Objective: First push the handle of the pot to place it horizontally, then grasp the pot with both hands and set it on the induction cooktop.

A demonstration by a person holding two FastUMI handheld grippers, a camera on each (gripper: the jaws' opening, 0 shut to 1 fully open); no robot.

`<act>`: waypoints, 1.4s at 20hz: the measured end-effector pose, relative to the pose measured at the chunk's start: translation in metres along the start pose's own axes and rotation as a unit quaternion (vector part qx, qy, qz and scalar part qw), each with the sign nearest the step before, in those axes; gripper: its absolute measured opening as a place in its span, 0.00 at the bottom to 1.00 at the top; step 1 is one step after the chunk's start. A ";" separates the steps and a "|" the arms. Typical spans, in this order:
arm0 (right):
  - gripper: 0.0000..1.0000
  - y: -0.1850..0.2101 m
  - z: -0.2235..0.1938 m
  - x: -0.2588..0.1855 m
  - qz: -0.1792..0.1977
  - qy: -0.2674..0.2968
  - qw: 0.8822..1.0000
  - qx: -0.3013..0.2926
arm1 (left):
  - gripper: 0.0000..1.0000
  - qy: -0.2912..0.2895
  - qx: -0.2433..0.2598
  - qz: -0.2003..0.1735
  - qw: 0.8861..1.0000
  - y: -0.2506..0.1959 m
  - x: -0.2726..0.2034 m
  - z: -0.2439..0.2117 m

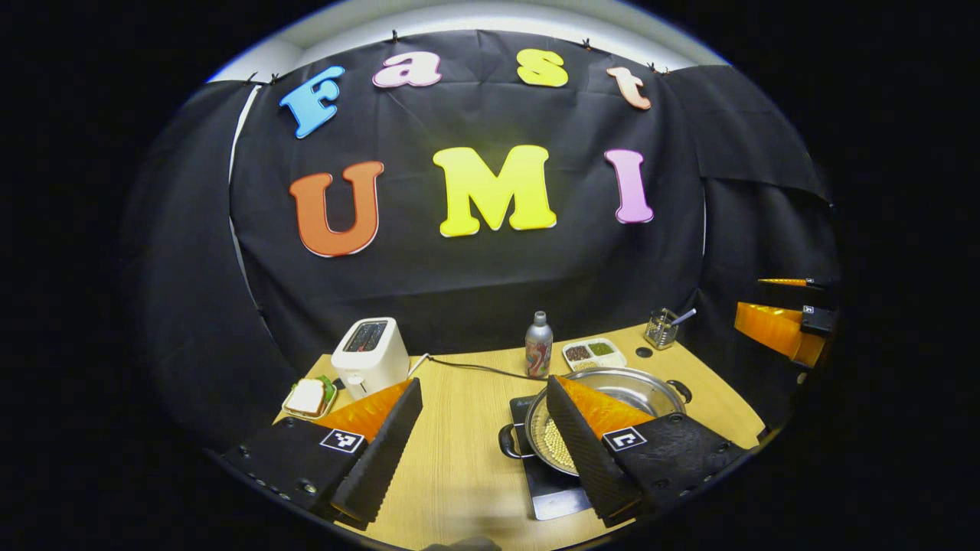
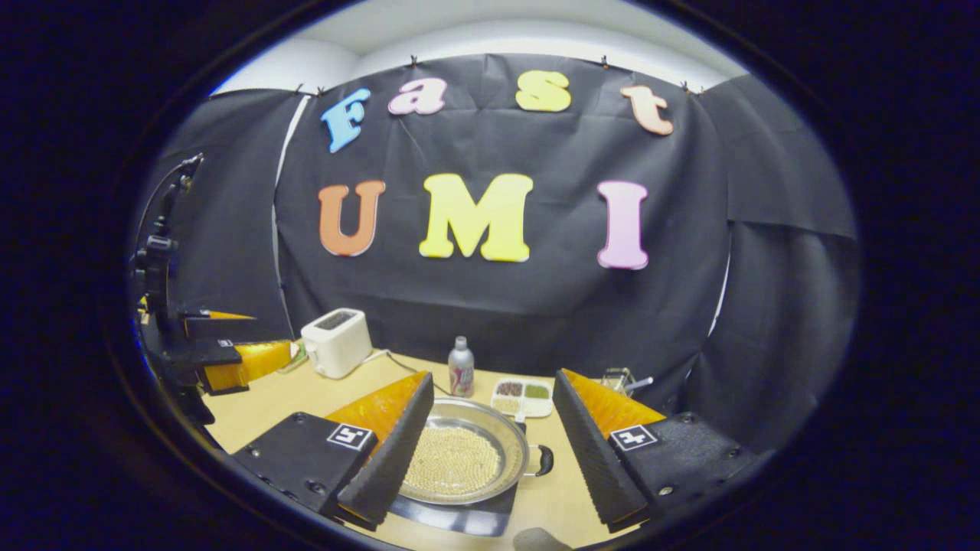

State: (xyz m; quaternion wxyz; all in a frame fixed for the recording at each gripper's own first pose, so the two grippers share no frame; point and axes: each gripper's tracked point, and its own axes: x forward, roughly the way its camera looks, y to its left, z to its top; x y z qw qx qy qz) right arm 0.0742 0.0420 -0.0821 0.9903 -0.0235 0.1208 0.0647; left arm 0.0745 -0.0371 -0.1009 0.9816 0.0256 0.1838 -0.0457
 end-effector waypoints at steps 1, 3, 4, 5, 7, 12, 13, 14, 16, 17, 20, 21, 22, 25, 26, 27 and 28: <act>0.97 0.004 0.016 -0.012 0.000 -0.018 1.000 -0.002 | 0.97 -0.018 -0.001 0.002 1.000 0.006 -0.012 0.014; 0.97 0.005 0.046 -0.036 -0.013 -0.055 0.998 -0.012 | 0.97 -0.047 -0.005 0.008 0.999 0.015 -0.037 0.037; 0.97 0.007 0.059 -0.047 -0.020 -0.073 0.997 -0.014 | 0.97 -0.063 -0.009 0.009 0.998 0.020 -0.049 0.050; 0.97 0.009 0.067 -0.058 -0.023 -0.086 0.996 -0.012 | 0.96 -0.076 -0.013 0.010 0.997 0.025 -0.063 0.060; 0.97 0.016 0.081 -0.078 -0.021 -0.100 0.995 0.004 | 0.97 -0.102 -0.019 0.013 0.995 0.033 -0.086 0.079; 0.97 0.008 0.104 -0.125 -0.042 -0.129 0.990 0.034 | 0.96 -0.137 -0.038 0.022 0.990 0.053 -0.133 0.099; 0.96 0.008 0.107 -0.133 -0.045 -0.134 0.989 0.039 | 0.96 -0.134 -0.040 0.025 0.990 0.056 -0.138 0.096; 0.97 0.007 0.109 -0.139 -0.047 -0.138 0.988 0.043 | 0.96 -0.134 -0.041 0.026 0.990 0.059 -0.144 0.096; 0.97 0.005 0.106 -0.147 -0.051 -0.137 0.988 0.044 | 0.96 -0.139 -0.033 0.039 0.989 0.066 -0.152 0.095; 0.99 0.005 0.105 -0.149 -0.050 -0.137 0.988 0.046 | 0.96 -0.137 -0.030 0.046 0.989 0.069 -0.155 0.093; 0.97 -0.001 0.100 -0.151 -0.045 -0.131 0.989 0.049 | 0.96 -0.138 -0.034 0.065 0.988 0.070 -0.168 0.091; 0.97 -0.005 0.101 -0.152 -0.045 -0.130 0.989 0.052 | 0.96 -0.139 -0.035 0.071 0.987 0.072 -0.171 0.091; 0.97 -0.009 0.101 -0.152 -0.046 -0.128 0.989 0.056 | 0.96 -0.138 -0.037 0.074 0.987 0.071 -0.175 0.090; 0.96 -0.022 0.097 -0.151 -0.054 -0.124 0.989 0.054 | 0.96 -0.138 -0.040 0.077 0.987 0.071 -0.182 0.090; 0.97 -0.024 0.095 -0.150 -0.057 -0.118 0.990 0.054 | 0.96 -0.139 -0.041 0.076 0.987 0.072 -0.182 0.091; 0.97 -0.025 0.093 -0.150 -0.058 -0.116 0.990 0.054 | 0.96 -0.142 -0.043 0.077 0.986 0.072 -0.183 0.093; 0.99 -0.027 0.092 -0.150 -0.061 -0.115 0.990 0.053 | 0.96 -0.144 -0.046 0.076 0.986 0.072 -0.183 0.094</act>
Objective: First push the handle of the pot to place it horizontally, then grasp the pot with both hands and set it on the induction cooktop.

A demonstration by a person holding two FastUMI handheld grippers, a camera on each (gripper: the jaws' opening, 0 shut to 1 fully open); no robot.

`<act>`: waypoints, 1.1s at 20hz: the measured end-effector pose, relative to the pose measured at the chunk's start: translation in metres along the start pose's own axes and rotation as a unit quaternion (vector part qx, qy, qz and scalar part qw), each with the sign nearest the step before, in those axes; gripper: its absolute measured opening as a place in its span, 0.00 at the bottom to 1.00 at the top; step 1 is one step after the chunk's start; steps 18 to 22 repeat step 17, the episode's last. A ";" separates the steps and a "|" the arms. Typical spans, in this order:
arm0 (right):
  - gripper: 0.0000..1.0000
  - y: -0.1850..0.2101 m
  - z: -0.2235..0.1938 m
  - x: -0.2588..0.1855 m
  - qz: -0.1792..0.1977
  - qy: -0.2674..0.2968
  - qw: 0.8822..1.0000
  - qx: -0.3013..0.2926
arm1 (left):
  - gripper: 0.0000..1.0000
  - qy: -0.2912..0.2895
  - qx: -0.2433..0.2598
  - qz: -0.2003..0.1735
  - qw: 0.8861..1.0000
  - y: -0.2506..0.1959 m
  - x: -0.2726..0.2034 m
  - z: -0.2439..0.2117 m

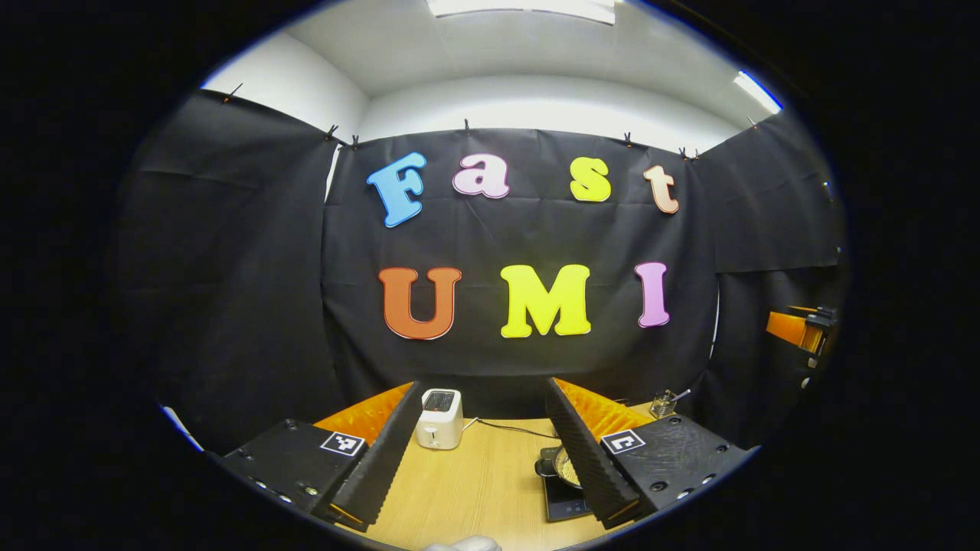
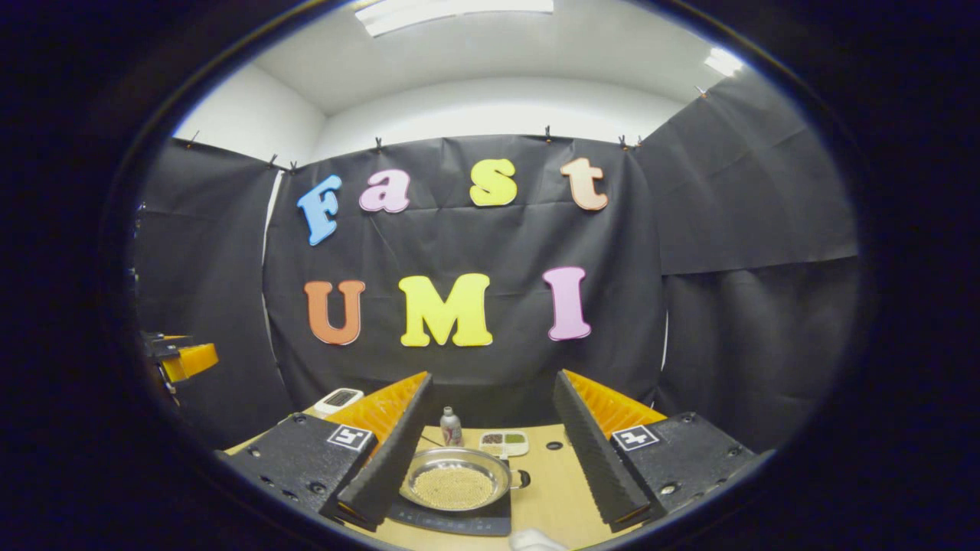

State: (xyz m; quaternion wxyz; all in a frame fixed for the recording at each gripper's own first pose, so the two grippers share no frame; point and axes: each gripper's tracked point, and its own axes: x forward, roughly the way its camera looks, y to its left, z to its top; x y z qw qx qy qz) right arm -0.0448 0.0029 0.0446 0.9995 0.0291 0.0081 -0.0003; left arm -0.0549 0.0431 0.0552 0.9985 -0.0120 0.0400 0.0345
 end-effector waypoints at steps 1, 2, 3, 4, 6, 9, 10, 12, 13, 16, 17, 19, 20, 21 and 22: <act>0.99 -0.003 -0.001 0.000 -0.005 0.001 1.000 -0.002 | 0.96 -0.003 -0.002 -0.001 1.000 -0.002 0.001 0.001; 0.96 -0.004 -0.002 0.000 -0.007 0.001 1.000 -0.003 | 0.96 -0.006 -0.001 -0.004 1.000 -0.003 0.001 0.002; 0.99 -0.003 -0.002 -0.001 -0.008 0.001 1.000 -0.004 | 0.96 0.000 0.001 -0.007 1.000 -0.006 0.002 -0.002; 0.99 -0.003 0.000 -0.003 -0.009 0.000 1.000 -0.004 | 0.96 0.001 0.004 -0.013 1.000 -0.010 0.003 -0.004; 0.97 -0.001 0.003 -0.004 -0.011 -0.004 1.000 -0.004 | 0.96 0.000 0.009 -0.021 1.000 -0.013 0.003 -0.003; 0.97 0.002 0.002 -0.008 -0.013 -0.005 1.000 -0.003 | 0.96 -0.003 0.005 -0.029 1.000 -0.015 0.003 0.000; 0.97 0.004 0.002 -0.009 -0.012 -0.004 1.000 -0.002 | 0.96 -0.003 0.004 -0.031 0.999 -0.014 0.003 -0.001; 0.99 0.007 0.002 -0.011 -0.012 -0.006 1.000 -0.002 | 0.96 -0.005 0.005 -0.030 1.000 -0.010 0.003 0.000; 0.99 0.008 0.001 -0.012 -0.012 -0.006 1.000 -0.004 | 0.96 -0.005 0.008 -0.025 1.000 -0.006 0.003 -0.001; 0.97 0.013 0.003 -0.014 -0.010 -0.007 1.000 -0.009 | 0.96 -0.001 0.007 -0.023 1.000 -0.002 0.001 -0.005; 0.97 0.013 0.003 -0.014 -0.011 -0.007 1.000 -0.009 | 0.96 -0.001 0.007 -0.024 1.000 -0.001 0.001 -0.005; 0.97 0.013 0.003 -0.014 -0.011 -0.007 1.000 -0.009 | 0.96 -0.001 0.007 -0.024 1.000 -0.001 0.001 -0.005; 0.97 0.013 0.003 -0.014 -0.011 -0.007 1.000 -0.009 | 0.96 -0.001 0.007 -0.024 1.000 -0.001 0.001 -0.005; 0.97 0.013 0.003 -0.014 -0.011 -0.007 1.000 -0.009 | 0.96 -0.001 0.007 -0.024 1.000 -0.001 0.001 -0.005; 0.97 0.013 0.003 -0.014 -0.011 -0.007 1.000 -0.009 | 0.96 -0.001 0.007 -0.024 1.000 -0.001 0.001 -0.005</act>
